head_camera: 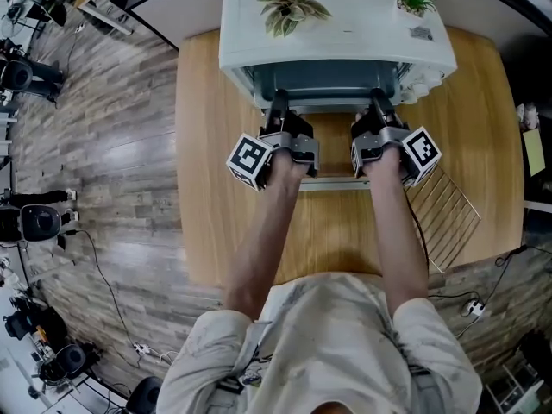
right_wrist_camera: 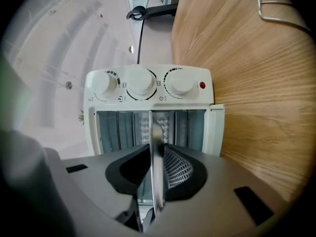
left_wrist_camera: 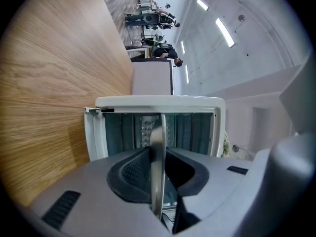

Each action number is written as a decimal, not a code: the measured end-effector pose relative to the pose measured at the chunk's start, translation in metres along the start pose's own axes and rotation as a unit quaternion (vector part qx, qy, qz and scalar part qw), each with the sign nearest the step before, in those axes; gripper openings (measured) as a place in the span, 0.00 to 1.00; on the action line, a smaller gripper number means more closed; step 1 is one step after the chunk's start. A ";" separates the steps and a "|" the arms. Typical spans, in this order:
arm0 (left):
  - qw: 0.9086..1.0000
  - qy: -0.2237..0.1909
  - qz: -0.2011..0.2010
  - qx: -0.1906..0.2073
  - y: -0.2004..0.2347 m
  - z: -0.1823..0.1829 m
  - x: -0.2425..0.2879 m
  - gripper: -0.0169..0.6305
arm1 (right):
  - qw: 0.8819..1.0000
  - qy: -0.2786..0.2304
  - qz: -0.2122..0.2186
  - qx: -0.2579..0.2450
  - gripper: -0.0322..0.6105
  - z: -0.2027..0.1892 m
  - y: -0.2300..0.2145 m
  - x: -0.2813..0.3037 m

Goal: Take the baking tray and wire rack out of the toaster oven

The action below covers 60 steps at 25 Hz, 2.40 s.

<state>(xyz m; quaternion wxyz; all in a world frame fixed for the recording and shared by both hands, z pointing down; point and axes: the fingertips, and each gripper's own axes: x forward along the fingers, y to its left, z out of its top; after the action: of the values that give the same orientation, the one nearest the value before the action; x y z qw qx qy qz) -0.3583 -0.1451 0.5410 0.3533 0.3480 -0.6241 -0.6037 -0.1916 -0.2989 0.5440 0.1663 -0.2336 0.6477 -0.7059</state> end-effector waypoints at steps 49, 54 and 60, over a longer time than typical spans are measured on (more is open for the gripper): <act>0.997 0.051 0.064 0.004 0.036 -0.064 -0.166 0.13 | 0.998 0.011 -0.063 0.013 0.17 -0.020 -0.062 -0.182; 0.991 0.111 0.072 0.016 0.031 -0.106 -0.160 0.13 | 0.997 -0.042 -0.062 0.036 0.17 0.010 -0.063 -0.219; 0.973 0.216 0.073 0.029 0.029 -0.179 -0.157 0.13 | 0.987 -0.137 -0.057 0.053 0.17 0.059 -0.071 -0.283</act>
<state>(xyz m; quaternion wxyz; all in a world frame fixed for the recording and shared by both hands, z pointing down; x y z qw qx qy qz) -0.1243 -0.1001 0.5710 0.5126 0.4335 -0.5740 -0.4688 0.0815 -0.1887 0.5855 0.2255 -0.3555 0.5658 -0.7089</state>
